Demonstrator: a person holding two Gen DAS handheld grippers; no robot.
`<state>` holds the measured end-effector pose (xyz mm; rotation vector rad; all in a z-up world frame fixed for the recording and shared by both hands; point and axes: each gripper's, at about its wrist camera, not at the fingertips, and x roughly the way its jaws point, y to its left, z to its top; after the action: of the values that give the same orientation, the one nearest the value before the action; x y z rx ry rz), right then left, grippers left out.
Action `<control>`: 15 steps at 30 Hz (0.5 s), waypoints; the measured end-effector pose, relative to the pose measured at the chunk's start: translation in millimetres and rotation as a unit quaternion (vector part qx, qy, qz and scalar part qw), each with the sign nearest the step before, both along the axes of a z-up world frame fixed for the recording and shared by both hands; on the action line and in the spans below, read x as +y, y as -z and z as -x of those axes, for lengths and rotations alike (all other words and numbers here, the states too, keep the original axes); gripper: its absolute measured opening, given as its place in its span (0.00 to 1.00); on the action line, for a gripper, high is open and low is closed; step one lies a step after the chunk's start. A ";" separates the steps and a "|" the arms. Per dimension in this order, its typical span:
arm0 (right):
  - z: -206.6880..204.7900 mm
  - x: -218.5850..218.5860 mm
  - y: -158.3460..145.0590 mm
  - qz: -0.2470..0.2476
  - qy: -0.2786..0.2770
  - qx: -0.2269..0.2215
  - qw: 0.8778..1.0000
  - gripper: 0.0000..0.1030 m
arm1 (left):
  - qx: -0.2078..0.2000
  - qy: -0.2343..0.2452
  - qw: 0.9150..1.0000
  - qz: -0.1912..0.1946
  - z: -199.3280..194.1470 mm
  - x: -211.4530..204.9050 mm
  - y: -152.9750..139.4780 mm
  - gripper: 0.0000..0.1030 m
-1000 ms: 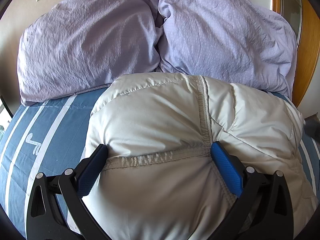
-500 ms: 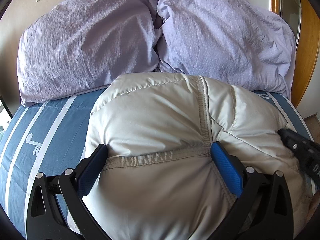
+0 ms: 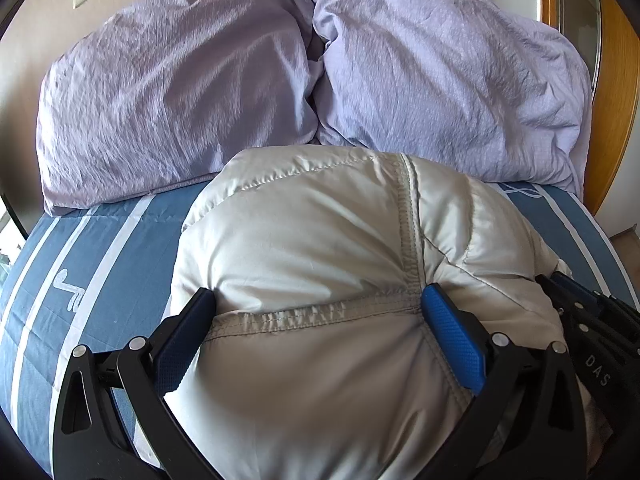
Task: Fold large clothes
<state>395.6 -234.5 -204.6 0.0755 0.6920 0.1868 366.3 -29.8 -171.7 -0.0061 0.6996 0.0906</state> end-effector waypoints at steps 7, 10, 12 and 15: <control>-0.5 -0.1 1.8 0.005 0.003 -0.005 1.000 0.25 | -0.004 0.000 1.000 -0.004 0.3 -1.1 0.8 0.99; -0.9 -1.0 2.1 0.004 0.003 -0.008 1.000 0.25 | -0.005 0.000 1.000 -0.006 0.2 -1.4 0.9 0.99; 0.7 -1.4 1.5 0.004 0.003 -0.009 1.000 0.26 | -0.006 0.001 1.000 -0.006 0.5 -1.6 1.0 0.99; -0.6 -1.4 1.7 0.005 0.004 -0.013 1.000 0.26 | -0.007 0.000 1.000 -0.008 1.0 -1.8 1.0 0.99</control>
<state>396.2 -235.9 -206.3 0.0670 0.6665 0.1759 365.2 -31.6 -172.7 0.0081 0.6844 0.0949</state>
